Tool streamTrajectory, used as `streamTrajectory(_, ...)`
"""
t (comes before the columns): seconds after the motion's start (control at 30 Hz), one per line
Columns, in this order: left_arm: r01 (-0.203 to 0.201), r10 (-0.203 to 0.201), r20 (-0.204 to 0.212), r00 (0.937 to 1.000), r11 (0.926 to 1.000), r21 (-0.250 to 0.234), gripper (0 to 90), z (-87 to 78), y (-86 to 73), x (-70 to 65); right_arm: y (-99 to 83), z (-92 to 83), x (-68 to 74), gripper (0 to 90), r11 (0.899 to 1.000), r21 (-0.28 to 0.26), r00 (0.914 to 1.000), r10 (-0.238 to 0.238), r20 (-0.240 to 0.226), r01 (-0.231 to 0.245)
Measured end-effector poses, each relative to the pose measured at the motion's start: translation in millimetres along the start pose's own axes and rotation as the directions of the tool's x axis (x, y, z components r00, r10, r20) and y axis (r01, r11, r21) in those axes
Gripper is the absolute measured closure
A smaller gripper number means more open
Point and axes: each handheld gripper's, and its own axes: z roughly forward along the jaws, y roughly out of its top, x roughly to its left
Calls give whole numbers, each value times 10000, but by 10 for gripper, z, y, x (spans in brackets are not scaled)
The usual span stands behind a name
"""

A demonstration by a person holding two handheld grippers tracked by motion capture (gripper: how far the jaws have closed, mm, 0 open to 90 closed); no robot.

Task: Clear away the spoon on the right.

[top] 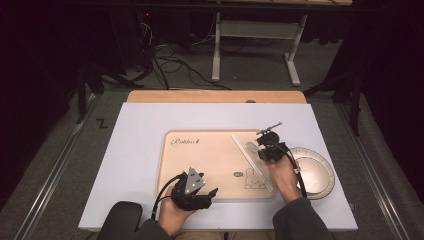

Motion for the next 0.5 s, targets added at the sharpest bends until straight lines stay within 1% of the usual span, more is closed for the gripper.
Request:
streamTrajectory(0.1,46,-46,49,10000,10000,16,331,-13,-13,-8,55,24,3,841,10000,49,10000,-43,78,43)
streamTrajectory(0.13,120,-119,77,9999,9999,-15,331,-18,-18,-15,66,29,3,840,10000,57,9999,-64,100,63)
streamTrajectory(0.2,24,-24,61,10000,10000,20,331,-36,-24,-17,89,45,-2,840,10000,96,10000,21,12,-21)
streamTrajectory(0.23,67,-66,87,9999,10000,-56,331,-46,-21,-23,97,54,-19,839,10000,84,10000,3,-56,-3)
streamTrajectory(0.27,-65,65,92,9999,10000,-1,331,-63,-22,-17,105,59,-36,840,9999,90,9999,83,-129,-82)
streamTrajectory(0.3,15,-14,64,10000,10000,-60,331,-70,-25,-20,113,71,-55,839,9998,116,9997,150,-167,-148)
streamTrajectory(0.33,60,-60,33,10000,9999,-95,331,-82,-30,-19,119,83,-56,839,9998,175,9999,120,-77,-119)
streamTrajectory(0.43,44,-45,-118,9999,9999,-93,330,-103,-50,-15,132,131,-58,847,9995,313,10000,63,-50,-62)
streamTrajectory(0.5,51,-53,-191,9998,9999,-99,330,-123,-61,-18,131,168,-59,849,9991,415,9999,104,-116,-99)
